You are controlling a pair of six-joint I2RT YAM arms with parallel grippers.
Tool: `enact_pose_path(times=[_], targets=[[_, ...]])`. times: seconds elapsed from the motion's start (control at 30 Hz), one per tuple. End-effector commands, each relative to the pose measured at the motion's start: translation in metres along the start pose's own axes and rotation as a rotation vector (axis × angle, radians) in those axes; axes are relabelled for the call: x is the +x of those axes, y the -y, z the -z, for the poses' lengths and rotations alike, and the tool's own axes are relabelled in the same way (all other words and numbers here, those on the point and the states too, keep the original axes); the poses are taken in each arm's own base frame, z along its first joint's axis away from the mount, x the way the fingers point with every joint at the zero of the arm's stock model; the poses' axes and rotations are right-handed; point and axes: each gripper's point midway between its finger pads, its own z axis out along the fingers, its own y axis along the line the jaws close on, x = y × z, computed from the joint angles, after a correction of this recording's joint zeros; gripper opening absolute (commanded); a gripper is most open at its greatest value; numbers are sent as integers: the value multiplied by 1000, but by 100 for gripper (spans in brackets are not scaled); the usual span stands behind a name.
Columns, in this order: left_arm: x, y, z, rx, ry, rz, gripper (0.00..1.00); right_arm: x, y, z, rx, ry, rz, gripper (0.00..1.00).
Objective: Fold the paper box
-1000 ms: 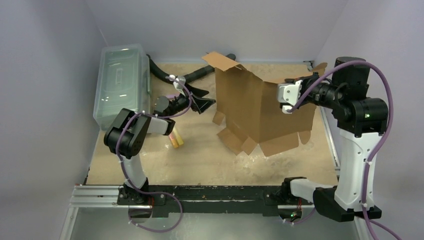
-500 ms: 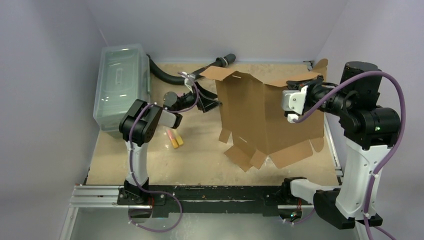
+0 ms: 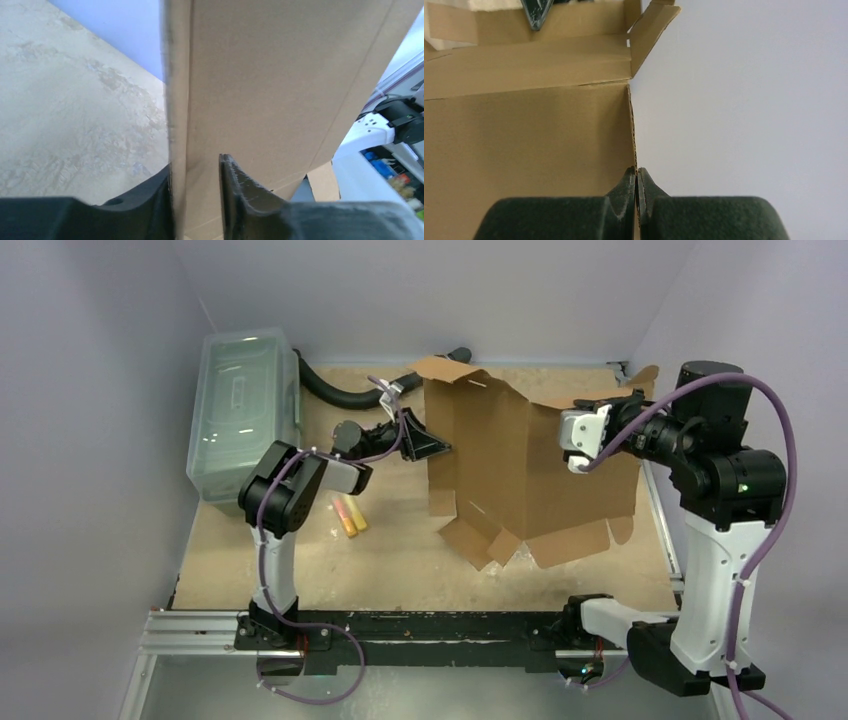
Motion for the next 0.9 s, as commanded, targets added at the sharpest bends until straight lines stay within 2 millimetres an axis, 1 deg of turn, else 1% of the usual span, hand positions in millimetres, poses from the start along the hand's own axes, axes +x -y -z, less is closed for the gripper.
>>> enact_pose_path(times=[0.0, 0.03, 0.07, 0.1, 0.13, 0.2, 0.27, 0.3, 0.37, 0.4, 0.43, 0.5, 0.53, 0.6, 0.67, 0.7, 0.77, 0.8, 0.83, 0.87], targets=[[-40, 78, 1, 209, 83, -286, 23, 17, 15, 0, 83, -82, -28, 1], [-42, 80, 4, 204, 88, -291, 17, 23, 15, -1, 87, -102, -42, 1], [-45, 81, 8, 194, 99, -296, 7, 27, 13, -4, 87, -115, -57, 1], [-48, 82, 12, 184, 113, -301, 2, 31, 11, -6, 87, -127, -72, 1], [-52, 85, 15, 177, 125, -312, 0, 37, 8, -9, 84, -146, -90, 1], [-57, 88, 21, 149, 152, -321, 0, 50, 2, -17, 78, -177, -129, 7], [-64, 85, 24, 77, 162, -339, 0, 61, -6, -26, 72, -197, -170, 14], [-66, 81, 26, 23, 158, -359, 0, 66, -9, -31, 69, -204, -192, 16], [-71, 67, 30, -133, 135, -401, 0, 74, -17, -44, 58, -205, -240, 21], [-74, 58, 35, -218, 108, -446, 0, 78, -20, -51, 56, -200, -270, 21], [-76, 50, 41, -312, 69, -490, 0, 79, -21, -58, 58, -182, -290, 21], [-80, 40, 56, -471, -13, -580, 0, 84, -24, -71, 57, -166, -339, 22], [-84, 40, 64, -535, -49, -626, 0, 87, -27, -77, 50, -161, -362, 22], [-95, 41, 80, -651, -119, -729, 0, 89, -31, -88, 46, -141, -416, 25], [-107, 48, 92, -741, -168, -814, 0, 86, -34, -94, 37, -103, -463, 36], [-114, 54, 96, -776, -185, -859, 0, 85, -35, -95, 36, -80, -487, 45], [-125, 66, 104, -834, -223, -923, 0, 84, -35, -96, 40, -35, -532, 68], [-132, 74, 106, -857, -228, -956, 0, 83, -36, -97, 40, -10, -552, 76], [-138, 80, 110, -885, -244, -979, 0, 88, -35, -93, 54, 1, -581, 81], [-147, 90, 113, -912, -239, -1010, 0, 92, -35, -91, 60, 19, -607, 83]])
